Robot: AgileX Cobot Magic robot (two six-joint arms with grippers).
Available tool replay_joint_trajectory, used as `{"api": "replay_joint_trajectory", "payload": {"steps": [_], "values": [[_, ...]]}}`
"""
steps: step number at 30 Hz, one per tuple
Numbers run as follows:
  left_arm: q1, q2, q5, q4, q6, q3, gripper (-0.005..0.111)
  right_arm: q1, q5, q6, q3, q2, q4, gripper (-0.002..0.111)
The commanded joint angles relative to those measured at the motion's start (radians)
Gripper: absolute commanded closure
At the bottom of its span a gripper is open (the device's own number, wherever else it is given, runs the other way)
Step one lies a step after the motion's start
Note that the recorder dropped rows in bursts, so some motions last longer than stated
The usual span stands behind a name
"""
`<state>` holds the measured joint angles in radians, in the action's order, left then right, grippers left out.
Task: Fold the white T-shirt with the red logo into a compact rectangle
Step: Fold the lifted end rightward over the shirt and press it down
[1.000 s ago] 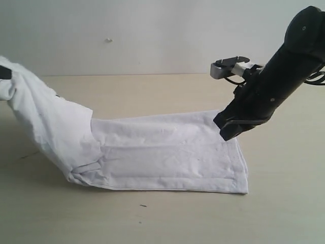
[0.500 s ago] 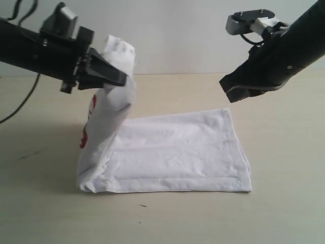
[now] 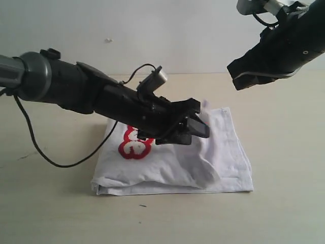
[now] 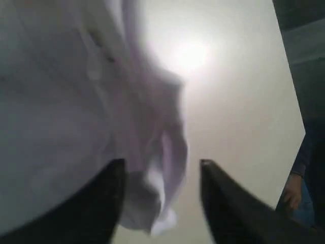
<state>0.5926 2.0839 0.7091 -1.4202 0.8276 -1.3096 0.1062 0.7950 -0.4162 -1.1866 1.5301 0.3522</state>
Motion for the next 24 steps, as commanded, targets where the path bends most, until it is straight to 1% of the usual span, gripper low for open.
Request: {"api": "replay_joint_trajectory", "payload": {"steps": [1,3,7,8,11,14,15,16,18,20,24], "values": [[0.001,0.005,-0.039,-0.082,0.091,-0.004,0.025,-0.001,0.008,0.002,-0.007,-0.008,-0.001,0.086],[-0.017,0.003,-0.027,-0.08,0.088,-0.015,0.033,-0.001,0.008,0.002,-0.007,-0.008,-0.001,0.086],[-0.071,0.003,0.058,-0.054,0.084,-0.024,0.06,-0.001,0.025,0.002,-0.007,-0.008,-0.017,0.086],[-0.086,0.003,0.087,-0.021,0.084,-0.024,0.066,-0.001,0.029,0.002,-0.007,-0.004,-0.024,0.086],[-0.125,0.003,0.155,0.128,0.078,-0.024,0.077,-0.001,0.049,0.002,-0.007,0.016,-0.022,0.086],[-0.137,0.003,0.176,0.282,0.012,-0.024,0.079,-0.001,0.064,-0.02,-0.007,0.056,0.027,0.087],[-0.137,0.005,0.164,0.368,-0.025,-0.024,0.079,-0.001,0.075,-0.065,-0.007,0.083,0.077,0.087],[-0.137,0.012,0.161,0.391,-0.026,-0.024,0.079,-0.001,0.083,-0.092,-0.007,0.106,0.107,0.087],[-0.135,0.035,0.158,0.384,-0.029,-0.024,0.077,-0.001,0.098,-0.139,-0.007,0.167,0.15,0.087],[-0.135,0.072,0.153,0.381,-0.032,-0.024,0.073,-0.001,0.096,-0.139,-0.007,0.239,0.158,0.087],[-0.135,0.118,0.148,0.362,-0.048,-0.024,0.071,-0.001,0.071,-0.141,-0.007,0.328,0.158,0.087]]}}
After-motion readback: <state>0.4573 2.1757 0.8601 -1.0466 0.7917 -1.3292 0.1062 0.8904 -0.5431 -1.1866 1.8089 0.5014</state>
